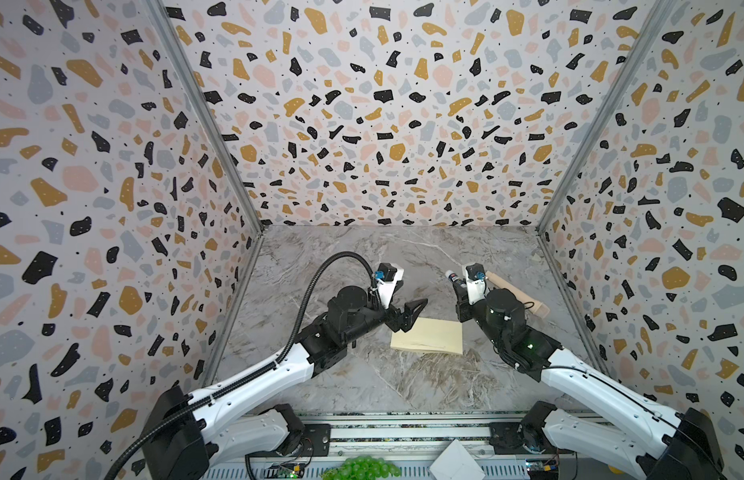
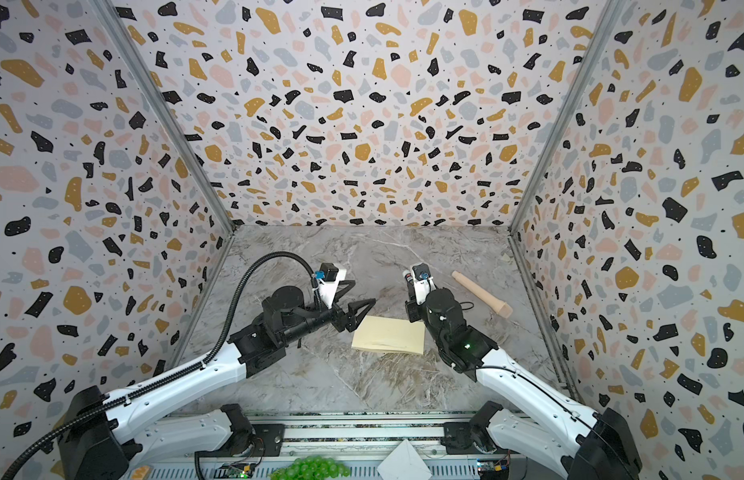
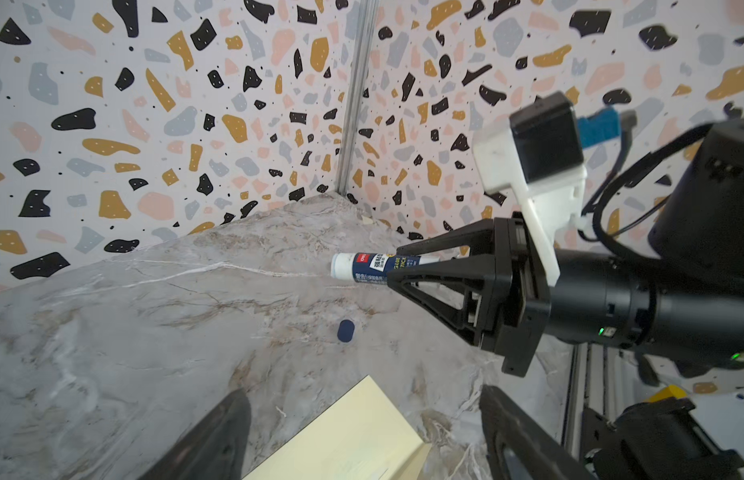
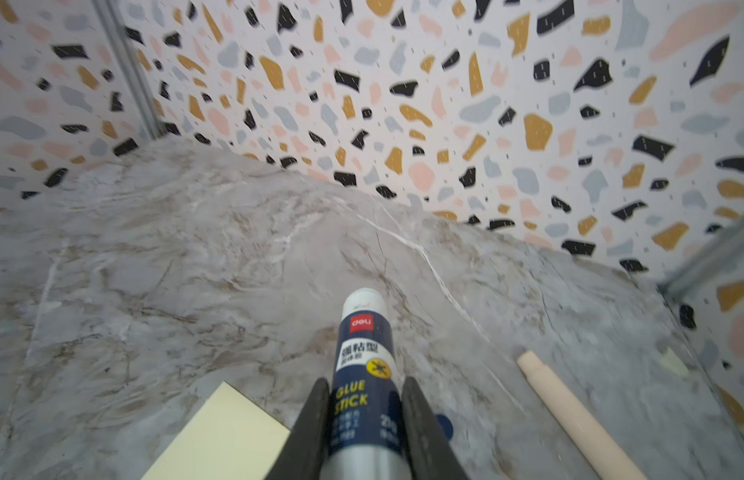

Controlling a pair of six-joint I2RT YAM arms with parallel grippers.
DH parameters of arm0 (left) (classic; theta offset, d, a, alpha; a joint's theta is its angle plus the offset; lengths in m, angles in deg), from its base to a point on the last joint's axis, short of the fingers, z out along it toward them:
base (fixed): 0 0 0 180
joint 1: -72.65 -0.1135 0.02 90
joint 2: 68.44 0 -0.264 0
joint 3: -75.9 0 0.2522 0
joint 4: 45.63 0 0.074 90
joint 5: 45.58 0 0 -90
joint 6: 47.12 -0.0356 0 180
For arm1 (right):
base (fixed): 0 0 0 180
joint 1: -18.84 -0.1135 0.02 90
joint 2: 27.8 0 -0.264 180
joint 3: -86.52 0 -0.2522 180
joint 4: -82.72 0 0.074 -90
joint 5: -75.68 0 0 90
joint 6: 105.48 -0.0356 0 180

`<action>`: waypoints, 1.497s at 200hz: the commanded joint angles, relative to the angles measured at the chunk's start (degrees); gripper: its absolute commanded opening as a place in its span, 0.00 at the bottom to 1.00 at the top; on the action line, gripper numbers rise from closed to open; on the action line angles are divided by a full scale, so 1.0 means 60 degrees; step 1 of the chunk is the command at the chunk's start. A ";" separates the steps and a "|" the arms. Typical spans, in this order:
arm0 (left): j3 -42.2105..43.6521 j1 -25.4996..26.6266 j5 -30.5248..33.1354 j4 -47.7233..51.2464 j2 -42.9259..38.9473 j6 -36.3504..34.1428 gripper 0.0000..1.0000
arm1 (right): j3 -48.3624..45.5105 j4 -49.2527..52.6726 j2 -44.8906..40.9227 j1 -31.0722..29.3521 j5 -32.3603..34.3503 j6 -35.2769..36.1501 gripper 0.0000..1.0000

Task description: Place the letter into the envelope and seal it

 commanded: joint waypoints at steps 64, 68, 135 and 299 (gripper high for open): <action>0.0108 0.0516 -0.0152 0.0108 0.1041 -0.1552 0.86 | 0.0488 0.2535 -0.0269 -0.0137 0.0472 0.0962 0.00; 0.0119 0.0523 -0.0144 0.0123 0.1085 -0.1646 0.86 | 0.0481 0.2561 -0.0334 -0.0137 0.0523 0.0959 0.00; 0.0681 0.0765 -0.0529 -0.0158 0.1319 -0.3438 0.91 | 0.1232 0.3512 -0.0792 -0.0007 0.0308 0.0159 0.00; -0.0806 0.1230 -0.0732 0.2603 0.4292 -0.6275 0.58 | 0.1230 0.3684 -0.1265 0.0141 0.0526 -0.0125 0.00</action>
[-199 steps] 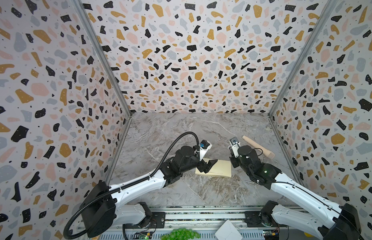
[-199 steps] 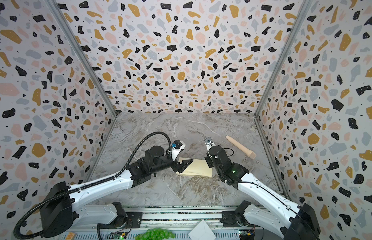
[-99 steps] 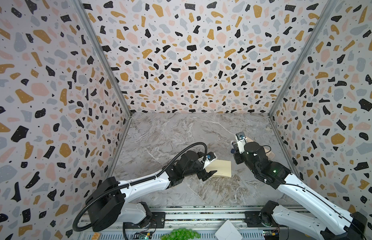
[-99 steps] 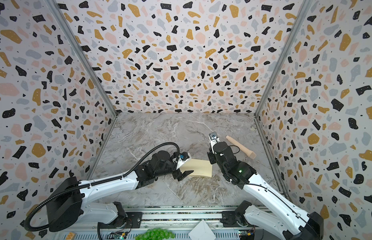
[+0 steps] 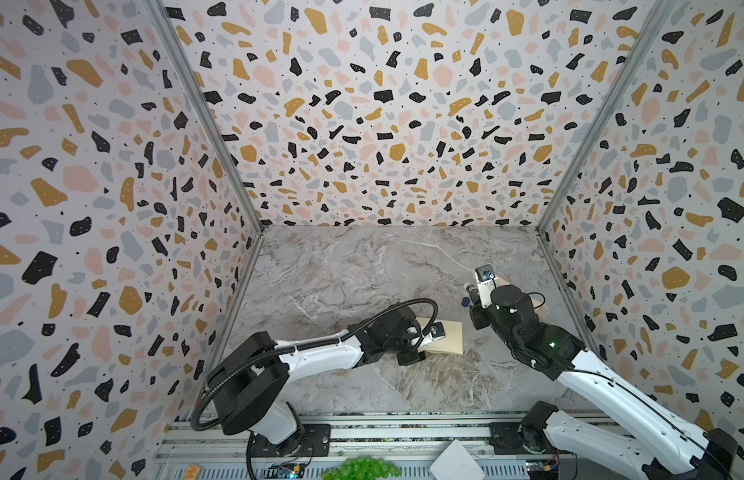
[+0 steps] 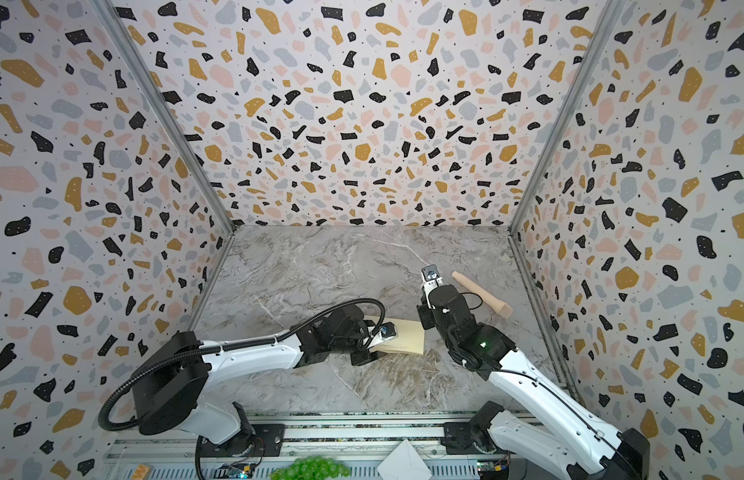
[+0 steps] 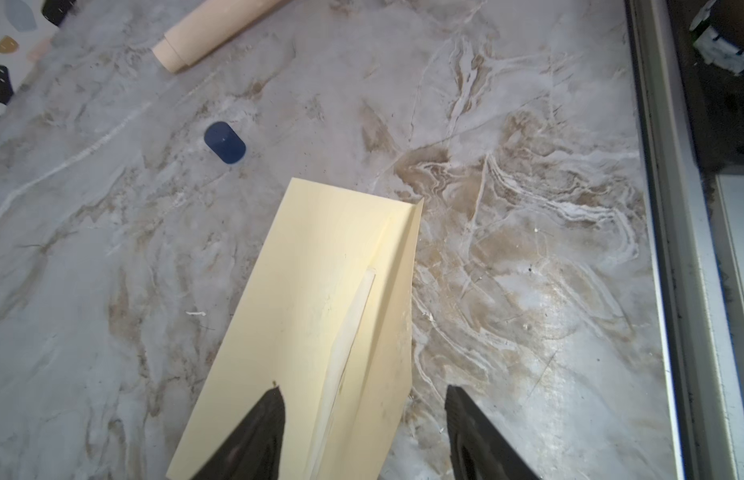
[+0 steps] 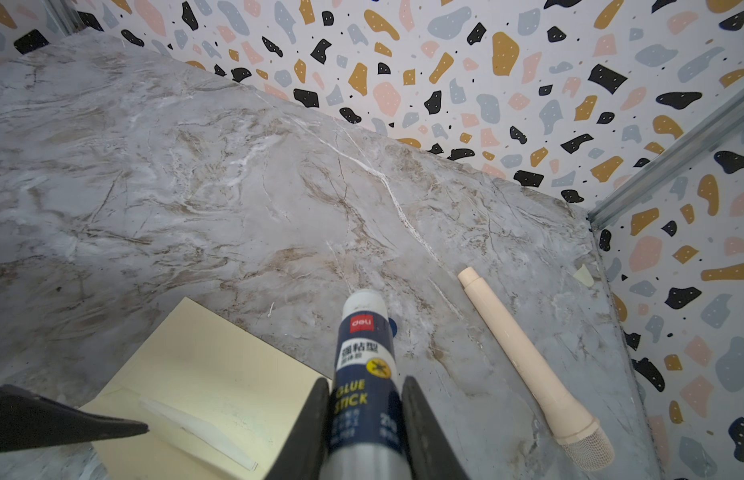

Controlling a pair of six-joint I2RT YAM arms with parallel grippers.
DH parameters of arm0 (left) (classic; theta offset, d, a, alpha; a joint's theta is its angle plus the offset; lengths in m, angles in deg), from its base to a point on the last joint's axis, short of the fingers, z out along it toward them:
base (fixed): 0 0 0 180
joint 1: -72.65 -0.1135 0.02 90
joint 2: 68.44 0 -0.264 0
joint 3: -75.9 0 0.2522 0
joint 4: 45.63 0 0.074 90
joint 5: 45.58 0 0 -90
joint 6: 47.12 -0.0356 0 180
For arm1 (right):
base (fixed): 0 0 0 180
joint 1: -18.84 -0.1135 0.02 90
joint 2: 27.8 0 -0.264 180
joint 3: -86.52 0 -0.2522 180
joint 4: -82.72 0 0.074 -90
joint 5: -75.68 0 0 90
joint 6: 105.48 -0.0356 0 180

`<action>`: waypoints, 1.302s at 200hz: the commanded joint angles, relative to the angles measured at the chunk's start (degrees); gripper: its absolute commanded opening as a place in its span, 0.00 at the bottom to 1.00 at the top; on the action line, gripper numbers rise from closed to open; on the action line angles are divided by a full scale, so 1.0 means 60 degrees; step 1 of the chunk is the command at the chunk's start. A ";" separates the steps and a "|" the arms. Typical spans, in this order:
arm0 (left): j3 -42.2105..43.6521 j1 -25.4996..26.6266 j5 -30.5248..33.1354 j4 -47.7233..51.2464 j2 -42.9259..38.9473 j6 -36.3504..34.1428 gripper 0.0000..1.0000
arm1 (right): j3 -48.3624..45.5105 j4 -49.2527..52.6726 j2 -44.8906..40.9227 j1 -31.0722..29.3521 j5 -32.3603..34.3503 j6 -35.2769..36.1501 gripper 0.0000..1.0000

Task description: Place the letter into the envelope and seal it

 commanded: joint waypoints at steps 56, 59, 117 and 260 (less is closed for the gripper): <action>-0.0563 0.0229 0.0170 0.0179 0.1198 -0.0340 0.27 | -0.0131 -0.0169 -0.0444 0.0075 0.0155 -0.0224 0.00; -0.0598 0.0223 0.0193 0.0179 0.1246 -0.0327 0.23 | -0.0124 -0.0179 -0.0436 0.0063 0.0141 -0.0217 0.00; -0.0590 0.0222 0.1491 0.0150 0.1130 0.0193 0.00 | -0.0094 -0.0422 -0.0326 0.0069 -0.0082 -0.0172 0.00; 0.0321 -0.0201 0.2719 -0.1516 0.0813 -0.0655 0.00 | 0.0099 -0.0121 -0.0202 0.0163 -0.0626 -0.0187 0.00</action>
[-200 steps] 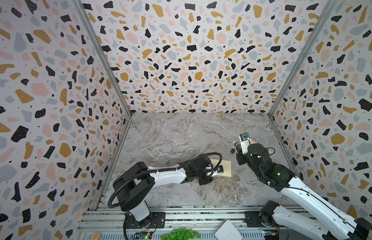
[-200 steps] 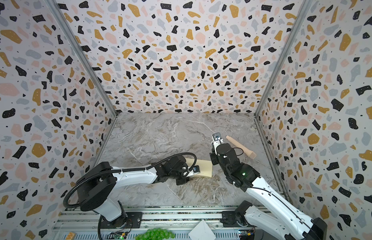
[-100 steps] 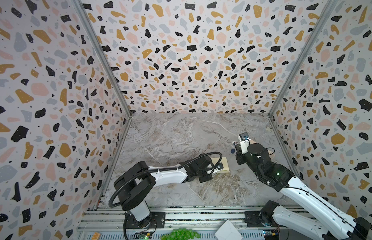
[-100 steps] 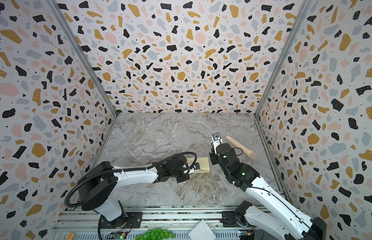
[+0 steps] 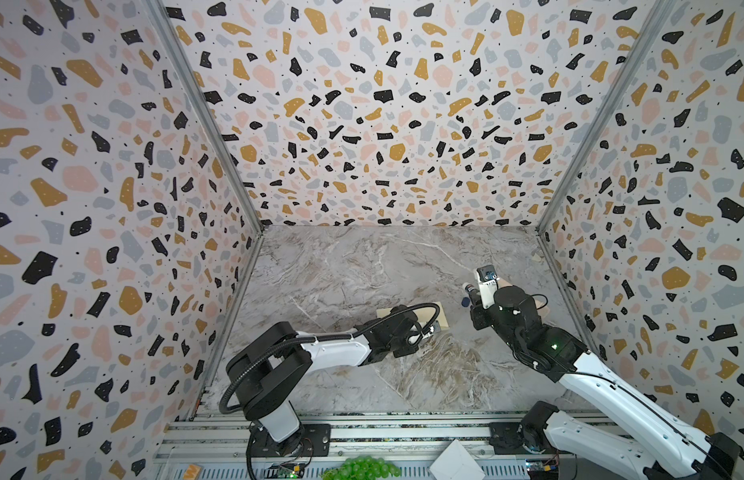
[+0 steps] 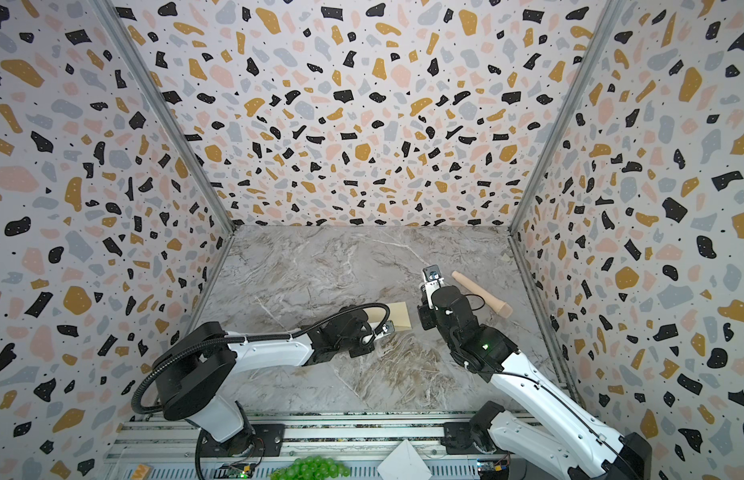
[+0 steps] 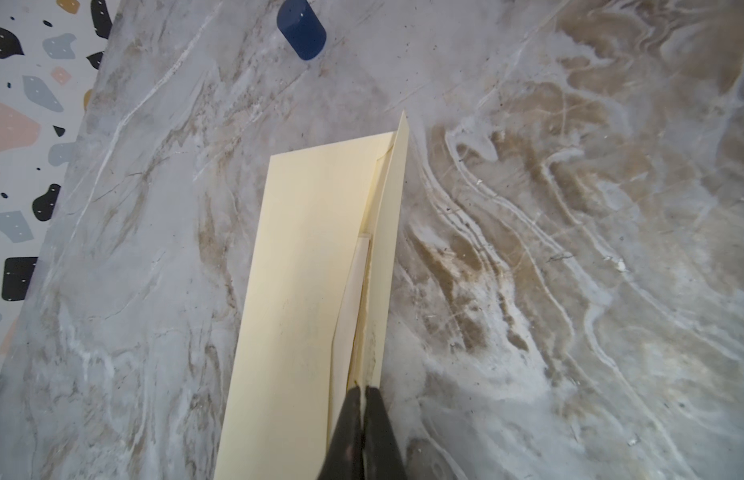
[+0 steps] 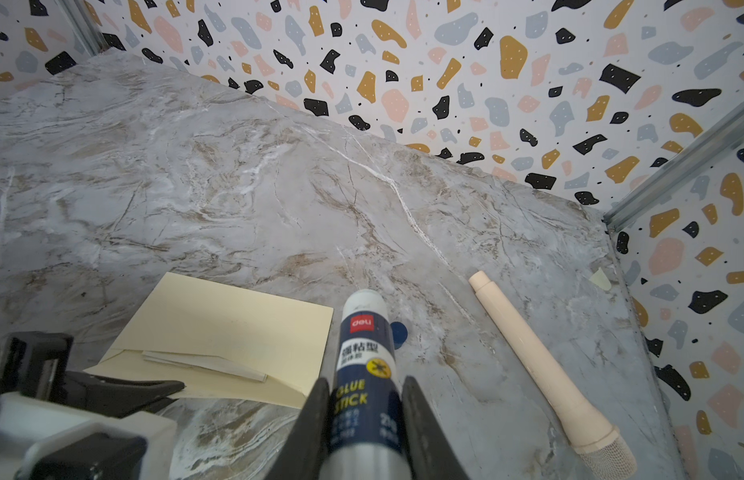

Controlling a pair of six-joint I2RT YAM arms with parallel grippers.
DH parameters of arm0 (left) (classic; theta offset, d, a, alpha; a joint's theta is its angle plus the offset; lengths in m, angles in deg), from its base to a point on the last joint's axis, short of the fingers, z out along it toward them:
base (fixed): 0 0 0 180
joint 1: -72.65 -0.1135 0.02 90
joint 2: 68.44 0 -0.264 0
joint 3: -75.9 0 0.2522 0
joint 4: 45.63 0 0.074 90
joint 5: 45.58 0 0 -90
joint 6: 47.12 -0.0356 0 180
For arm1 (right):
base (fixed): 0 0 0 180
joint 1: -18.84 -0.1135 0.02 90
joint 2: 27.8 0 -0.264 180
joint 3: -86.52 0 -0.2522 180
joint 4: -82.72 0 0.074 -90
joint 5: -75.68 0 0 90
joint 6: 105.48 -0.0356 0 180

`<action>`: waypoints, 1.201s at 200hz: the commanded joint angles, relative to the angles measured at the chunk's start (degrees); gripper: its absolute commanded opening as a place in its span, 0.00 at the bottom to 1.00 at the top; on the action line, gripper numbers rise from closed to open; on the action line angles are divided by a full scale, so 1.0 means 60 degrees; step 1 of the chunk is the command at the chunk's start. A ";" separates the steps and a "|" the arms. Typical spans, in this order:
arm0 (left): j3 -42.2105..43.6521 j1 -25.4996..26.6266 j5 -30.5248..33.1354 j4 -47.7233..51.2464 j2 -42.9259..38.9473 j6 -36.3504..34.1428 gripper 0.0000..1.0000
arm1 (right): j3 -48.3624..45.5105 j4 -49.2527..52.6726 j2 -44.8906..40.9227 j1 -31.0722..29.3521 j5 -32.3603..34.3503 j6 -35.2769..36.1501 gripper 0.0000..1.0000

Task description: Place the letter into the envelope and seal it

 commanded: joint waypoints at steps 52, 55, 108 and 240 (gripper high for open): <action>0.0979 -0.0013 0.0510 -0.2175 -0.1599 0.1888 0.43 | 0.0414 0.0320 0.0103 0.0087 -0.0195 -0.0038 0.00; 0.0962 -0.0011 0.0619 -0.2192 -0.1674 0.2020 0.45 | 0.0415 0.0326 0.0106 0.0087 -0.0205 -0.0038 0.00; 0.0786 -0.0257 0.1372 -0.2311 -0.2482 0.3829 0.56 | 0.0548 0.0345 0.0397 0.0093 -0.0401 -0.0045 0.00; 0.0720 -0.0938 0.1525 -0.1396 -0.3884 0.6314 0.93 | 0.0765 0.0366 0.0562 0.0106 -0.0719 0.0212 0.00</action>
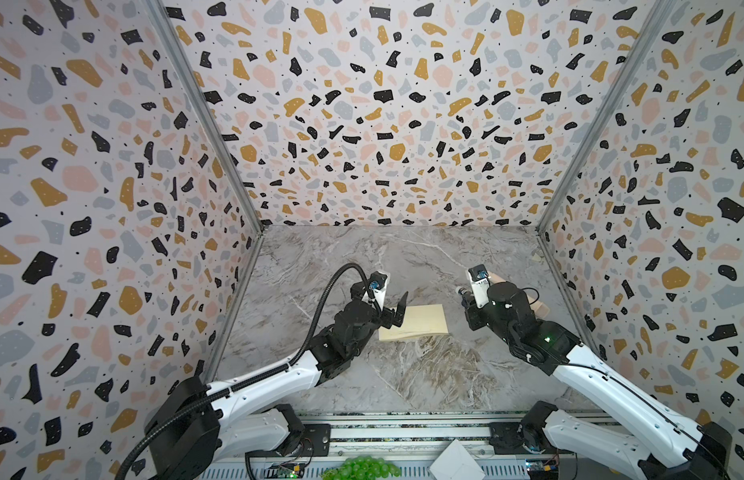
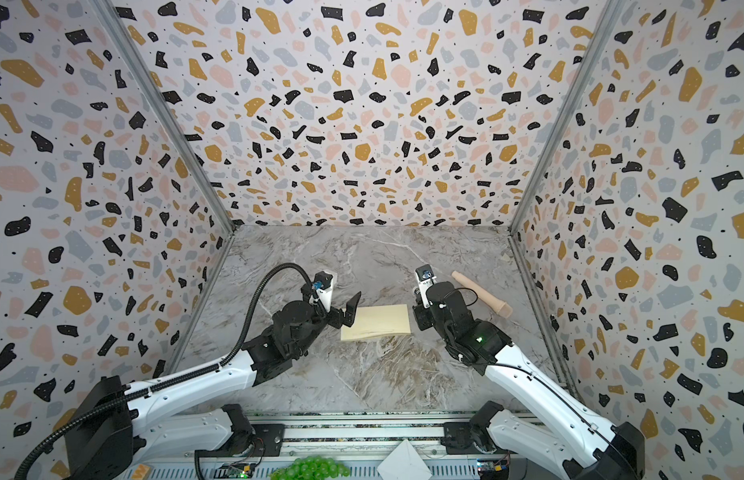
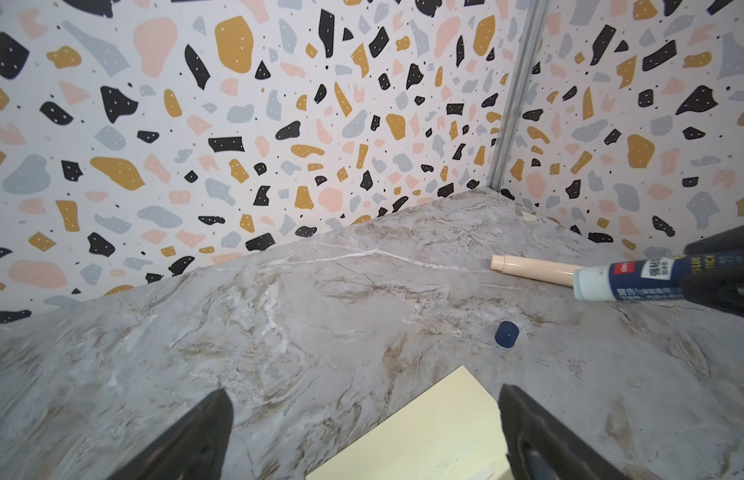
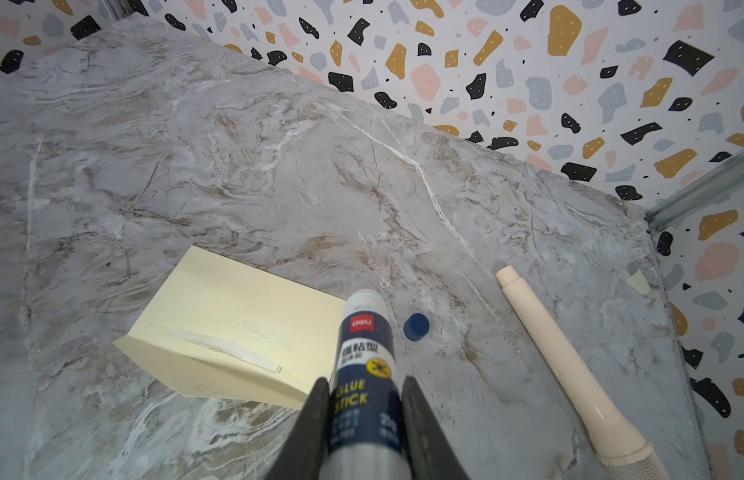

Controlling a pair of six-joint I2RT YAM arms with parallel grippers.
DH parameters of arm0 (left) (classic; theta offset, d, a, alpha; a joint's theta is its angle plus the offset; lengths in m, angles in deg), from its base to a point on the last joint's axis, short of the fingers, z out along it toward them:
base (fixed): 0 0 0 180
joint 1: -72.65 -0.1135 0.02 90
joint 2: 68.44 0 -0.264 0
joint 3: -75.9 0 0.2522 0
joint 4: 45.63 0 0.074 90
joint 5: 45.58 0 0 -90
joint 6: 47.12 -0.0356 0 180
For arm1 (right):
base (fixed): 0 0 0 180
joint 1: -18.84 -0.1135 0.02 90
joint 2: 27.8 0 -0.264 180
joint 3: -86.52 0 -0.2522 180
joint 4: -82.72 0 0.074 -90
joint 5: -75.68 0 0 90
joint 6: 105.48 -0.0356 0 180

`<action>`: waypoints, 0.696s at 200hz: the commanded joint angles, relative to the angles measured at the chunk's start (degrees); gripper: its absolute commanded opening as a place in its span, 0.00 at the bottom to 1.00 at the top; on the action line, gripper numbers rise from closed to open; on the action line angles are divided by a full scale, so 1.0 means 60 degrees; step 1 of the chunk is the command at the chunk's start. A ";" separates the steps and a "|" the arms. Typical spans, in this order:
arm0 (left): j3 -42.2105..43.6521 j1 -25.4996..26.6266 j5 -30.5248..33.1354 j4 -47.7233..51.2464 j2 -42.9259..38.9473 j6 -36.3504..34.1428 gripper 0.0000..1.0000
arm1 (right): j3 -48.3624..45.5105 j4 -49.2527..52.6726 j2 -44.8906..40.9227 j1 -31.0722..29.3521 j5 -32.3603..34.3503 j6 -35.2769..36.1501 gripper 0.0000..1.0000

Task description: Place the letter into the envelope and seal it

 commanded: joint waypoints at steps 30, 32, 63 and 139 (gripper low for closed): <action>-0.1924 -0.0152 -0.1932 0.3236 0.2105 0.0299 0.72 | 0.0568 0.0228 0.0016 0.0047 -0.0073 0.0092 0.00; -0.1951 -0.0150 -0.1975 0.3263 0.2173 0.0300 0.71 | 0.0569 0.0230 0.0017 0.0058 -0.0074 0.0099 0.00; -0.2195 -0.0151 -0.2899 0.3610 0.3276 0.0352 0.55 | 0.0627 0.0329 0.0089 0.0075 -0.0183 0.0114 0.00; -0.2712 -0.0121 -0.3949 0.4053 0.5168 0.0366 0.37 | 0.0680 0.0552 0.0242 0.0091 -0.0275 -0.0038 0.00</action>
